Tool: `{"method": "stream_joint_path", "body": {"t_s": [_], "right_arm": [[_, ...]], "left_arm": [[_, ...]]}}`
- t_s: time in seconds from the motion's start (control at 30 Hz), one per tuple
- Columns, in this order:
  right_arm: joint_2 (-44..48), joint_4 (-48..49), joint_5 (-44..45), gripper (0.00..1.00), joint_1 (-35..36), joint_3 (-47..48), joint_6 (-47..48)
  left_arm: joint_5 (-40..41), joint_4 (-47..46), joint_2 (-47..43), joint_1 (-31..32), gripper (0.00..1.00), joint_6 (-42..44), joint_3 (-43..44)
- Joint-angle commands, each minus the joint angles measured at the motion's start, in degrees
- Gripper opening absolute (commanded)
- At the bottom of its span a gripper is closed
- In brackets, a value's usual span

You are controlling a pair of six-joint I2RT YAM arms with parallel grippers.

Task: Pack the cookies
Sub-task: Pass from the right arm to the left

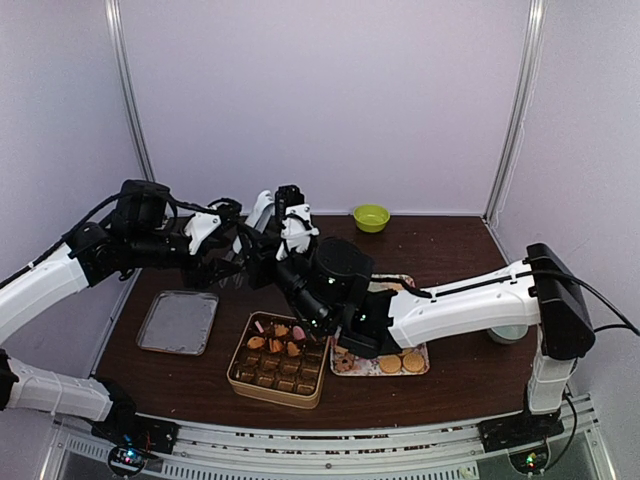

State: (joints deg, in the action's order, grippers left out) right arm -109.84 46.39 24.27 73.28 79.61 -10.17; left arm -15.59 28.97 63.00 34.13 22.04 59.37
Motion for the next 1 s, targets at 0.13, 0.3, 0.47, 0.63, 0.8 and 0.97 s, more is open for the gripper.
{"method": "stream_joint_path", "body": {"t_s": [0.13,0.3,0.47,0.63,0.8,0.97], "right_arm": [[0.04,1.82,1.87,0.33,0.52,2.20,1.61],[0.60,2.56,2.25,0.34,0.55,1.42,0.79],[0.62,2.52,2.53,0.35,0.50,1.62,0.18],[0.67,2.71,2.27,0.35,0.47,1.51,-0.51],[0.94,3.43,1.68,0.38,0.29,0.70,-0.64],[1.85,5.79,-0.23,0.43,-0.14,-1.18,-0.87]], "left_arm": [[-3.60,-0.38,-0.33,0.15,0.56,-0.16,0.25],[-2.11,-0.32,-0.01,0.15,0.48,-0.16,0.14],[-0.31,-0.32,-0.29,0.15,0.28,-0.39,0.51],[-1.79,0.71,-0.90,0.17,0.31,-0.90,1.00],[-3.46,2.22,-1.05,0.15,0.28,-1.09,2.10],[-4.72,3.27,-1.21,0.21,0.18,-2.09,2.81]]}}
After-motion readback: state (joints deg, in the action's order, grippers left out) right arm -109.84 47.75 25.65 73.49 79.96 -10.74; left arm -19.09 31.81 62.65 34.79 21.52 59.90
